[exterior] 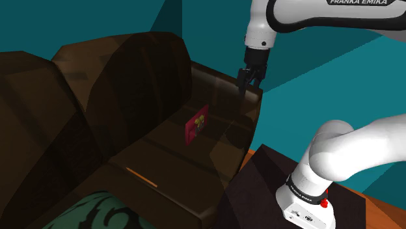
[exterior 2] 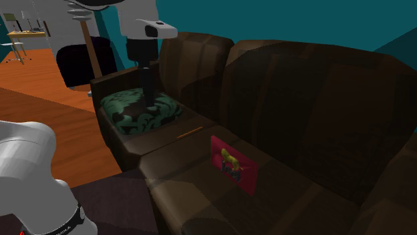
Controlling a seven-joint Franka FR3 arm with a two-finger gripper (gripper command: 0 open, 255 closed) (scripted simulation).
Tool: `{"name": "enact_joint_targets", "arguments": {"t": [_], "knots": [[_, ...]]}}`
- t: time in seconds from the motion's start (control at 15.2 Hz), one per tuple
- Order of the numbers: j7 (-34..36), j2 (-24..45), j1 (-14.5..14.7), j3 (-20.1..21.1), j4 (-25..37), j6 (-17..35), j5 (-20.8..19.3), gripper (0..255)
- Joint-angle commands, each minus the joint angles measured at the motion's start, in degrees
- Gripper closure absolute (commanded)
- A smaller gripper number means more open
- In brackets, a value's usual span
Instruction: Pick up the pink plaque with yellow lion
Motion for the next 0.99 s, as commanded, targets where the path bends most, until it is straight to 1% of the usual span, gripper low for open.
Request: {"name": "enact_joint_targets", "arguments": {"t": [0.0, 0.46, 0.66, 0.92], "knots": [[0.0, 0.0, 0.0, 0.0, 0.0, 0.0, 0.0, 0], [15.34, 11.95, -3.93, 5.47, -0.33, 12.69, 2.33, 0], [21.86, 17.9, -5.73, 7.38, 0.77, 17.68, 2.41, 0], [30.63, 26.25, -8.03, 9.29, 3.24, 23.67, 1.53, 0]]}}
